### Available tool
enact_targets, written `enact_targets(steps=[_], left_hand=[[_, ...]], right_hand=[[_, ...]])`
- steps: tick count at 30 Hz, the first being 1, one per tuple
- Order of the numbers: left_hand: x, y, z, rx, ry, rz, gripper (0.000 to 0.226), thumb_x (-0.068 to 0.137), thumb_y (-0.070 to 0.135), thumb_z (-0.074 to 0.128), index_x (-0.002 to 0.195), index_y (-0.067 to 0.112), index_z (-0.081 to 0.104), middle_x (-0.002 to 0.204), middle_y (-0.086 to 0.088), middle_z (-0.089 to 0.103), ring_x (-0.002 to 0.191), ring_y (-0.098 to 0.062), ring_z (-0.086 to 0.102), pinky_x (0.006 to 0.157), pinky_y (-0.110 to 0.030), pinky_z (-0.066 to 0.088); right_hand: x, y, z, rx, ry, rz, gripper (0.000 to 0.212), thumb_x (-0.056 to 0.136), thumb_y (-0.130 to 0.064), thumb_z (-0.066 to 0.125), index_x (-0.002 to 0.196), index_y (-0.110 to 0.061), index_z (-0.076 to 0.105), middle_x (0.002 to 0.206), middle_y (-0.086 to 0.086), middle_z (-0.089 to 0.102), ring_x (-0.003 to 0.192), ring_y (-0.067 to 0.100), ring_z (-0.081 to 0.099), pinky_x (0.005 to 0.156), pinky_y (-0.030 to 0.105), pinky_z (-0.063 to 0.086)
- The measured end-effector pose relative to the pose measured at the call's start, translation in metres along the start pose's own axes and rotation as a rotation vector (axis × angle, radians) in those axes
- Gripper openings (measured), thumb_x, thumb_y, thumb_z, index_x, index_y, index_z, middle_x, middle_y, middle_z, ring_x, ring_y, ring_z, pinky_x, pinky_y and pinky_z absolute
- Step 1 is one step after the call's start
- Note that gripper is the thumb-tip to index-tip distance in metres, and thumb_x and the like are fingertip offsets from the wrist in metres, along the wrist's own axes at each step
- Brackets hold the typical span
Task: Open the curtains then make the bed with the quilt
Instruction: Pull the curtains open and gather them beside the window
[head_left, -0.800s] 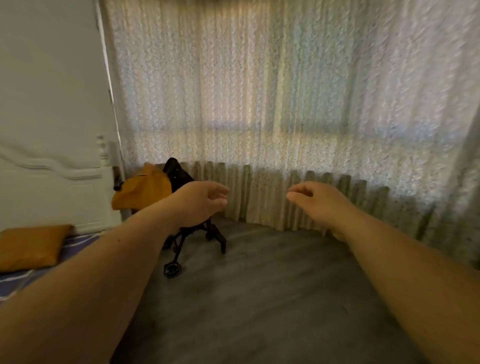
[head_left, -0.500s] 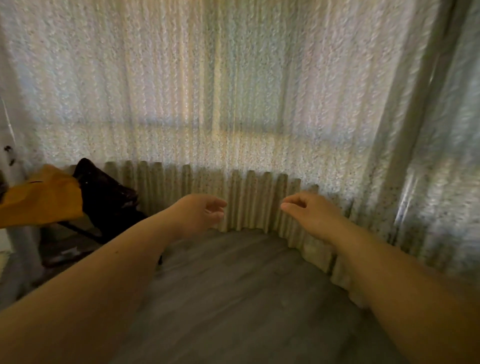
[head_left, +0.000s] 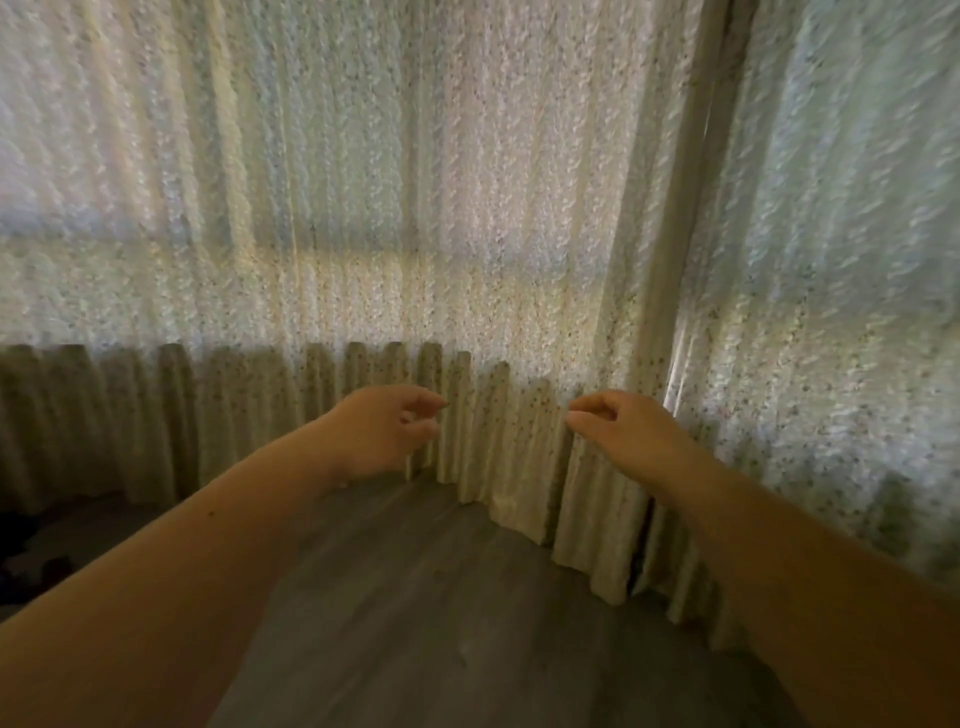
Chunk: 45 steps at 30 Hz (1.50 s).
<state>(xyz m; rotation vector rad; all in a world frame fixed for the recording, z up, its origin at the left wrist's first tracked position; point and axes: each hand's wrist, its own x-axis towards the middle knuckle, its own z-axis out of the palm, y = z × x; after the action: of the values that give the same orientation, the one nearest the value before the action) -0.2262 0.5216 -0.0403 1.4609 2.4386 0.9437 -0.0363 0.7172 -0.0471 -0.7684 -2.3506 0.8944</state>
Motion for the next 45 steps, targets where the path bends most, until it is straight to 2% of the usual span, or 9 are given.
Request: enact_targets(steps=[3, 7, 15, 21, 25, 29, 33, 40, 45], left_hand=[[0.086, 0.003, -0.001, -0.027, -0.006, 0.062, 0.036, 0.093, 0.038, 0.048, 0.129, 0.036, 0.051, 0.126, 0.012, 0.055, 0.101, -0.004, 0.049, 0.086, -0.024, 0.037], [0.182, 0.019, 0.025, -0.062, -0.036, 0.146, 0.035, 0.093, 0.036, 0.049, 0.128, 0.037, 0.052, 0.132, 0.005, 0.052, 0.098, -0.005, 0.047, 0.07, -0.017, 0.035], [0.337, 0.08, 0.12, -0.086, -0.093, 0.324, 0.034, 0.091, 0.038, 0.052, 0.125, 0.04, 0.051, 0.134, 0.005, 0.046, 0.095, -0.005, 0.049, 0.061, -0.016, 0.04], [0.449, 0.128, 0.189, -0.058, -0.05, 0.337, 0.041, 0.092, 0.037, 0.052, 0.132, 0.036, 0.045, 0.143, 0.006, 0.038, 0.116, -0.009, 0.048, 0.082, -0.022, 0.039], [0.501, 0.136, 0.214, -0.062, -0.025, 0.297, 0.046, 0.091, 0.04, 0.053, 0.135, 0.038, 0.04, 0.146, 0.007, 0.033, 0.115, -0.006, 0.044, 0.087, -0.024, 0.038], [0.556, 0.129, 0.225, -0.013, 0.005, 0.227, 0.055, 0.09, 0.041, 0.055, 0.14, 0.033, 0.034, 0.149, 0.004, 0.028, 0.129, -0.015, 0.039, 0.103, -0.033, 0.04], [0.614, 0.121, 0.235, -0.111, 0.072, 0.168, 0.064, 0.086, 0.049, 0.056, 0.142, 0.036, 0.029, 0.151, 0.005, 0.024, 0.127, -0.016, 0.041, 0.102, -0.038, 0.041], [0.745, 0.095, 0.263, -0.133, 0.044, 0.193, 0.09, 0.077, 0.061, 0.057, 0.148, 0.03, 0.011, 0.157, 0.001, 0.011, 0.142, -0.021, 0.02, 0.112, -0.037, 0.021], [0.851, 0.083, 0.249, -0.252, -0.003, 0.194, 0.117, 0.055, 0.075, 0.055, 0.149, 0.03, 0.002, 0.158, 0.0, 0.003, 0.145, -0.023, 0.009, 0.115, -0.044, 0.017]], right_hand=[[0.055, 0.012, -0.024, -0.004, 0.117, 0.033, 0.03, 0.089, -0.037, 0.058, 0.116, -0.023, 0.061, 0.095, -0.014, 0.057, 0.082, -0.004, 0.05, 0.063, 0.013, 0.035], [0.101, 0.045, -0.053, -0.03, 0.196, 0.104, 0.034, 0.089, -0.038, 0.057, 0.12, -0.024, 0.058, 0.108, -0.008, 0.058, 0.095, 0.007, 0.053, 0.078, 0.022, 0.04], [0.188, 0.156, -0.121, -0.017, 0.363, 0.193, 0.036, 0.089, -0.038, 0.058, 0.123, -0.025, 0.055, 0.105, -0.009, 0.055, 0.098, 0.011, 0.052, 0.081, 0.028, 0.04], [0.277, 0.246, -0.182, 0.012, 0.346, 0.191, 0.039, 0.089, -0.034, 0.059, 0.126, -0.022, 0.053, 0.115, -0.002, 0.058, 0.102, 0.015, 0.053, 0.085, 0.031, 0.042], [0.339, 0.285, -0.216, 0.09, 0.351, 0.194, 0.043, 0.089, -0.033, 0.058, 0.13, -0.021, 0.05, 0.124, 0.003, 0.057, 0.103, 0.018, 0.053, 0.085, 0.034, 0.044], [0.403, 0.319, -0.216, 0.094, 0.292, 0.191, 0.048, 0.089, -0.035, 0.059, 0.134, -0.024, 0.046, 0.135, 0.002, 0.051, 0.113, 0.018, 0.049, 0.088, 0.033, 0.039], [0.462, 0.343, -0.207, 0.09, 0.252, 0.197, 0.061, 0.088, -0.036, 0.059, 0.142, -0.027, 0.033, 0.148, 0.003, 0.039, 0.129, 0.024, 0.042, 0.094, 0.036, 0.037], [0.591, 0.373, -0.201, 0.08, 0.407, 0.233, 0.079, 0.088, -0.033, 0.06, 0.148, -0.032, 0.01, 0.156, 0.004, 0.024, 0.136, 0.03, 0.034, 0.101, 0.042, 0.035], [0.694, 0.374, -0.192, 0.17, 0.523, 0.244, 0.081, 0.087, -0.046, 0.057, 0.149, -0.03, 0.008, 0.156, 0.005, 0.022, 0.137, 0.031, 0.032, 0.108, 0.049, 0.034]])
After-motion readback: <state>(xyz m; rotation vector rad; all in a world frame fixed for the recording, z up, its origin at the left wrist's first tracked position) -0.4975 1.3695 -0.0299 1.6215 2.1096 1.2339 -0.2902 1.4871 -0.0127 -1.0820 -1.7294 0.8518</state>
